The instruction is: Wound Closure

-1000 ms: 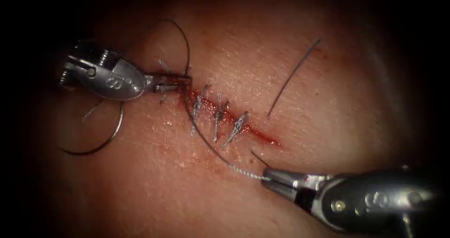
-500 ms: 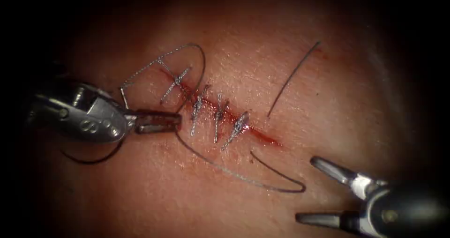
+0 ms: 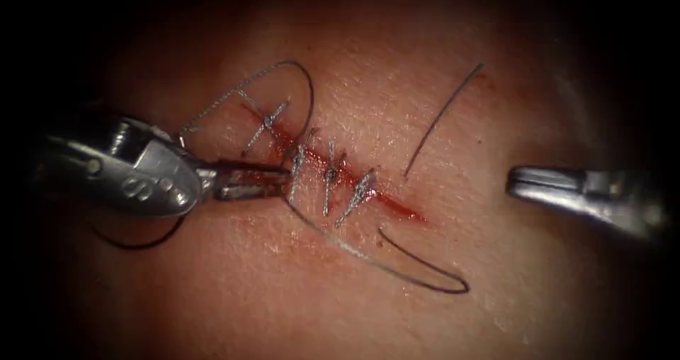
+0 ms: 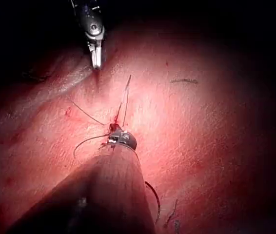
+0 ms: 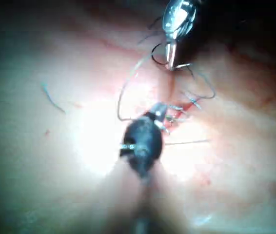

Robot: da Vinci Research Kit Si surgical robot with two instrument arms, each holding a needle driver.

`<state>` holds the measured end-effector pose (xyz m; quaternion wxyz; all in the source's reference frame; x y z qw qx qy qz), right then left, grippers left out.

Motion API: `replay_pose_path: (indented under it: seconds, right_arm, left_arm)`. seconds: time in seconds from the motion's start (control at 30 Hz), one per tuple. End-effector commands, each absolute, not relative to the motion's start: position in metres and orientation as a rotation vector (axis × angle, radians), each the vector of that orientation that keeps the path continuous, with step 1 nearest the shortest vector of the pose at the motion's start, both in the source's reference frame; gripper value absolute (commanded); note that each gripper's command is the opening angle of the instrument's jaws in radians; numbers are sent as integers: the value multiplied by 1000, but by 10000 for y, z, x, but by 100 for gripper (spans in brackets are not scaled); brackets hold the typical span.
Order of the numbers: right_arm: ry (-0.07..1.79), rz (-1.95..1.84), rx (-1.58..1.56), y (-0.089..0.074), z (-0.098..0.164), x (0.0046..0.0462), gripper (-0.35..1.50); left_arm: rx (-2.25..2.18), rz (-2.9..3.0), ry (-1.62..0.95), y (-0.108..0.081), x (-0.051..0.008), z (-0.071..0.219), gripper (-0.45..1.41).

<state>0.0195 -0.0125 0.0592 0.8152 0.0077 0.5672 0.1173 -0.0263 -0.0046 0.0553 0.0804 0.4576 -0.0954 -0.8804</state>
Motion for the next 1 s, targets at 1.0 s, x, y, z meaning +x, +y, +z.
replay_pose_path:
  seconds: [1.0]
  right_arm:
    - [1354, 326, 85, -174, 648, 334, 12]
  left_arm:
    - [1372, -2750, -363, -37, -318, 667, -45]
